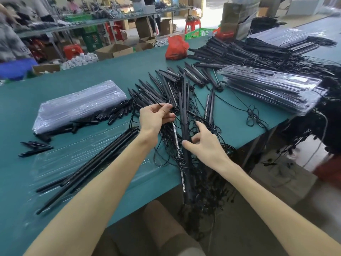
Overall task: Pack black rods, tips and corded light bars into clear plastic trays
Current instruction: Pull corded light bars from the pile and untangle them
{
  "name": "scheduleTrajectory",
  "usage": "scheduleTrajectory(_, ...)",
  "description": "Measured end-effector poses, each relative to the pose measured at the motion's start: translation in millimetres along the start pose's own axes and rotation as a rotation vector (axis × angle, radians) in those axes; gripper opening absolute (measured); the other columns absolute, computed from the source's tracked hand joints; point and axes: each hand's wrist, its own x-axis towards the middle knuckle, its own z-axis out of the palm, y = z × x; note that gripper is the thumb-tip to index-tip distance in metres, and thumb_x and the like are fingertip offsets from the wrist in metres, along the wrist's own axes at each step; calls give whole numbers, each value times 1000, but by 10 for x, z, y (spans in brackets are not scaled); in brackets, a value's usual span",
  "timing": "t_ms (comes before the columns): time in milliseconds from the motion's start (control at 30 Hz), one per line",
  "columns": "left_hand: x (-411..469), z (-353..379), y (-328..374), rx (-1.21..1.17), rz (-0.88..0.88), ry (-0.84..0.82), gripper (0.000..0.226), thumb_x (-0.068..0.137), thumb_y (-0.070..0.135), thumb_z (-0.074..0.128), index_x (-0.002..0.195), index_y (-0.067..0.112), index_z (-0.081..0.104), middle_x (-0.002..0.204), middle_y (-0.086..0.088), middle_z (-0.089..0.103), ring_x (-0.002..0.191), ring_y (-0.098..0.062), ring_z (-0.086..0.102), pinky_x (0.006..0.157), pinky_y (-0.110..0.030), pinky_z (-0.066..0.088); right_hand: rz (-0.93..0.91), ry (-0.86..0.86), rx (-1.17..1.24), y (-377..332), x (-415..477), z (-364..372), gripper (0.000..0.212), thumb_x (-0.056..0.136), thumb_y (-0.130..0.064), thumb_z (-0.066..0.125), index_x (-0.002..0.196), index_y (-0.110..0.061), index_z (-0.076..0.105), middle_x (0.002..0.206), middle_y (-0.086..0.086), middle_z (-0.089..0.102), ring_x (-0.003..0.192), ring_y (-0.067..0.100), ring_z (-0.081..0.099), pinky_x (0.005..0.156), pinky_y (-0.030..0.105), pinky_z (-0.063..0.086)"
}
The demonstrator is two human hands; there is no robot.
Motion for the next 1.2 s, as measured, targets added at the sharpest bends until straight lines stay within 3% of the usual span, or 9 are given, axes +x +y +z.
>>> scheduleTrajectory(100, 4, -27, 14, -24, 18, 14, 14, 94, 8, 69, 99, -4, 73, 83, -16, 73, 69, -20, 72, 72, -32, 62, -20, 58, 57, -25, 60, 5, 84, 89, -25, 68, 158, -15, 22, 83, 5, 66, 70, 9, 59, 63, 1, 41)
scheduleTrajectory(233, 17, -70, 58, -23, 46, 48, 11, 94, 9, 69, 97, 0, 75, 80, -14, 74, 68, -20, 72, 71, -32, 62, -89, 126, -31, -52, 163, 9, 66, 93, -23, 59, 154, -16, 33, 65, 3, 60, 48, 7, 50, 52, 20, 48)
scheduleTrajectory(433, -1, -95, 128, -65, 78, 69, 8, 94, 6, 68, 90, 5, 75, 76, -9, 73, 64, -18, 71, 66, -27, 60, -97, 115, -88, -32, 213, 51, 37, 99, -28, 53, 133, -13, 55, 63, -1, 64, 56, 15, 66, 56, 38, 57)
scheduleTrajectory(500, -4, -76, 153, -75, 84, 63, 8, 94, 6, 68, 91, 4, 75, 77, -10, 73, 66, -19, 71, 67, -27, 60, -69, 104, -74, -8, 218, 61, 31, 100, -31, 53, 125, -13, 59, 69, 1, 70, 65, 16, 70, 60, 32, 57)
scheduleTrajectory(567, -10, -52, 179, -79, 86, 44, 8, 94, 7, 69, 92, 3, 75, 77, -10, 74, 68, -20, 72, 68, -28, 60, -49, 100, -12, 15, 198, 71, 34, 101, -33, 54, 129, -15, 57, 71, -3, 71, 62, 6, 69, 57, 17, 49)
scheduleTrajectory(667, 2, -21, 231, -59, 101, 7, 9, 94, 7, 68, 94, 2, 75, 80, -12, 75, 69, -20, 73, 69, -28, 61, -55, 108, 128, 33, 149, 79, 38, 102, -30, 54, 137, -18, 48, 75, -2, 72, 57, 5, 69, 56, 11, 47)
scheduleTrajectory(833, -8, 88, 279, -43, 125, -25, 9, 94, 7, 68, 93, 3, 75, 86, -15, 75, 67, -19, 71, 67, -27, 60, 8, 92, 237, 32, 152, 80, 30, 105, -28, 50, 133, -19, 50, 82, 1, 71, 57, 12, 69, 68, 30, 57)
scheduleTrajectory(1033, 26, 121, 276, -84, 99, 2, 10, 95, 7, 67, 94, 3, 75, 86, -11, 75, 65, -17, 68, 68, -29, 61, -16, 48, 245, 35, 173, 53, 7, 105, -29, 50, 108, -35, 49, 79, -2, 70, 54, 10, 68, 59, 16, 53)
scheduleTrajectory(1200, 1, 70, 210, 23, 114, -80, 14, 95, 18, 69, 97, 5, 74, 85, -10, 74, 68, -17, 70, 69, -31, 62, 136, -29, 631, 24, 144, 84, 8, 101, -24, 59, 94, -25, 63, 68, -4, 65, 62, 16, 61, 65, 37, 58)
